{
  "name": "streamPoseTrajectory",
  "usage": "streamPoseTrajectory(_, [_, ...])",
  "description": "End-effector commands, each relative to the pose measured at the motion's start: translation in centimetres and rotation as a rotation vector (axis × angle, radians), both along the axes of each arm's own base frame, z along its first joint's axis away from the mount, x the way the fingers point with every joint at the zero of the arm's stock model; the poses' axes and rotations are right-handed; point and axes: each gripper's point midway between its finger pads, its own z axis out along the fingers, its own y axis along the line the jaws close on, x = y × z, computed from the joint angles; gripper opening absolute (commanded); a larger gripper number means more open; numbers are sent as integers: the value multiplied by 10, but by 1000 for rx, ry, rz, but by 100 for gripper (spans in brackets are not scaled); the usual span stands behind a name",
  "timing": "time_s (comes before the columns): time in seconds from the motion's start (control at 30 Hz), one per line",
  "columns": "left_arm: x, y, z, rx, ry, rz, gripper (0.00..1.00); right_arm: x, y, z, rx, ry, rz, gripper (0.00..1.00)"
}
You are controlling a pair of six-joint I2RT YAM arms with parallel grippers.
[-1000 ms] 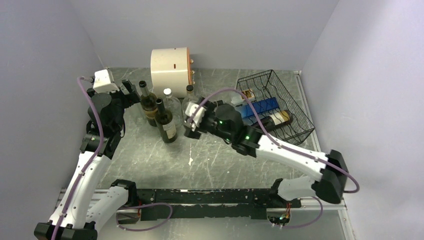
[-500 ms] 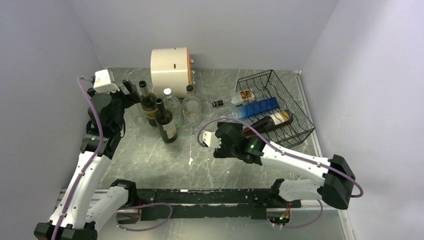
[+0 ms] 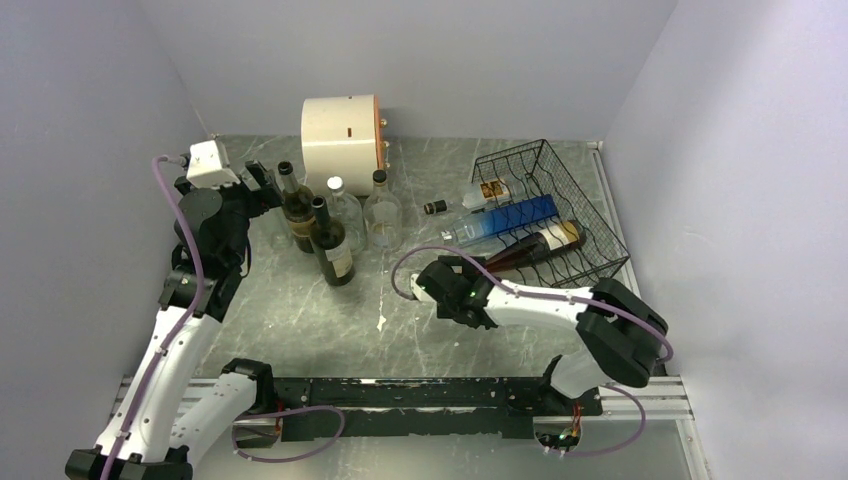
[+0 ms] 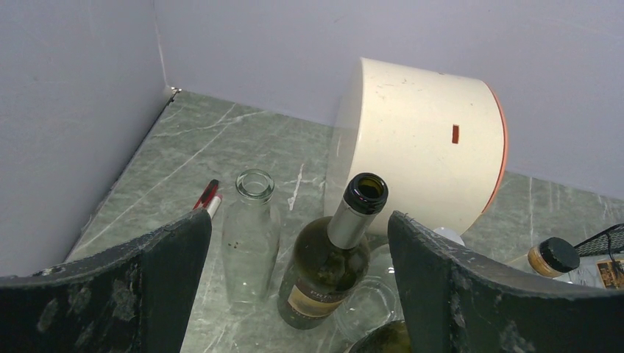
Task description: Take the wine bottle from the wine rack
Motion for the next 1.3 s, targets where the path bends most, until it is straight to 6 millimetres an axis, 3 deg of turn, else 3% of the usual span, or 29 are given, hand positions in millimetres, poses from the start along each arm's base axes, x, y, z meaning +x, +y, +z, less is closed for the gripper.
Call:
streamPoseTrajectory(0.0, [-4, -1, 15, -8, -46, -3, 93, 16, -7, -3, -6, -123, -64, 93])
streamPoseTrajectory(0.17, [-3, -4, 14, -6, -42, -12, 93, 29, -27, -15, -23, -206, -141, 88])
streamPoseTrajectory(0.37, [-4, -4, 14, -7, -45, -14, 93, 44, -20, -23, 39, -281, -139, 84])
streamPoseTrajectory(0.63, [-3, -5, 12, -3, -39, -15, 93, 68, -23, -32, -16, -369, -130, 83])
streamPoseTrajectory(0.87, [-3, -5, 12, -1, -37, -11, 93, 72, -28, -38, -37, -379, -130, 80])
streamPoseTrajectory(1.27, [1, -7, 7, 0, -20, -17, 93, 73, -25, -44, -38, -373, -130, 47])
